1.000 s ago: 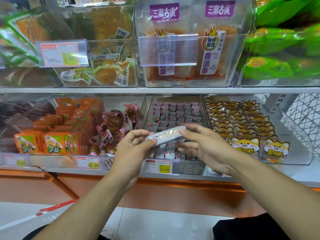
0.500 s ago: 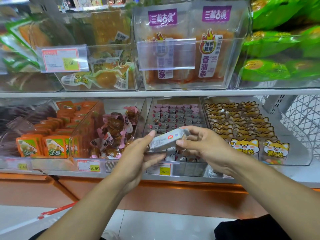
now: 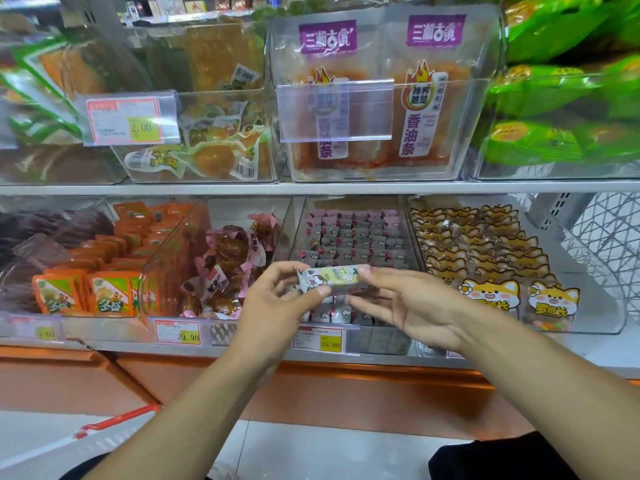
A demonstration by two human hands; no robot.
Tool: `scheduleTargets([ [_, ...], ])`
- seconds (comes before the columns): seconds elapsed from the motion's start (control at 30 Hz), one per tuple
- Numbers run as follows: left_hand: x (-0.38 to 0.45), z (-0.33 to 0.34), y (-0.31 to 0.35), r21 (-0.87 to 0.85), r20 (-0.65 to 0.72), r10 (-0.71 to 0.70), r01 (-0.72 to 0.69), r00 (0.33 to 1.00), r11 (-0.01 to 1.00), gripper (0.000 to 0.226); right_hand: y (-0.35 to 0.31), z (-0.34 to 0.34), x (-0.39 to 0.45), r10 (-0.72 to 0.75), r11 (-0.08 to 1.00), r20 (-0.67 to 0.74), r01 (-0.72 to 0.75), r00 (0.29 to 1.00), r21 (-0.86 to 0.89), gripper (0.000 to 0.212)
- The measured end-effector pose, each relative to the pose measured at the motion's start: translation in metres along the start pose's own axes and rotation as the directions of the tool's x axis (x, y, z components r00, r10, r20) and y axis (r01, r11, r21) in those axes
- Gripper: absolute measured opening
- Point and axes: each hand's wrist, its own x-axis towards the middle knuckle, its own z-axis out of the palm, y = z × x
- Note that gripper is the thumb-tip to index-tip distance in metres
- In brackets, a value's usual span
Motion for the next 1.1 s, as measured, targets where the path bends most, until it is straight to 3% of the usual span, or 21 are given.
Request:
scheduleTargets([
  [0.13,0.006,0.001,-0.005,0.112,0.002,0.054,-0.054,0.999,0.992,0.038,-0.007,0.002,0.012,-0.090,0.994,-0.151,0.097,0.984,0.044,0.032],
  [0.2,0.009,0.005,-0.009,0.261,0.034,0.066,-0.072,0.997,0.963,0.050,-0.013,0.004,0.023,-0.254,0.967,-0.231,0.245,0.939,-0.067,0.031],
  [0.27,0.010,0.011,-0.014,0.456,0.081,0.107,-0.133,0.991,0.880,0.059,-0.018,0.006,0.036,-0.510,0.834,-0.295,0.380,0.808,-0.401,0.030],
  [0.33,0.008,0.016,-0.019,0.660,0.160,0.187,-0.246,0.969,0.710,0.063,-0.022,0.012,0.050,-0.689,0.642,-0.270,0.392,0.673,-0.659,0.033],
  [0.4,0.007,0.020,-0.023,0.747,0.249,0.214,-0.328,0.945,0.578,0.065,-0.024,0.017,0.068,-0.763,0.519,-0.184,0.417,0.620,-0.746,0.032],
  [0.53,0.012,0.025,-0.030,0.797,0.282,0.211,-0.351,0.936,0.492,0.069,-0.025,0.023,0.107,-0.830,0.352,-0.113,0.356,0.546,-0.866,0.027],
  [0.7,0.019,0.025,-0.033,0.801,0.241,0.235,-0.330,0.942,0.500,0.064,-0.023,0.029,0.131,-0.812,0.344,-0.118,0.305,0.571,-0.888,0.028],
  [0.9,0.019,0.023,-0.034,0.817,0.242,0.221,-0.322,0.945,0.479,0.066,-0.023,0.029,0.130,-0.770,0.237,0.037,0.340,0.637,-0.910,0.028],
  [1.1,0.016,0.022,-0.035,0.813,0.262,0.228,-0.342,0.938,0.471,0.069,-0.025,0.029,0.132,-0.737,0.195,0.096,0.347,0.669,-0.917,0.033],
])
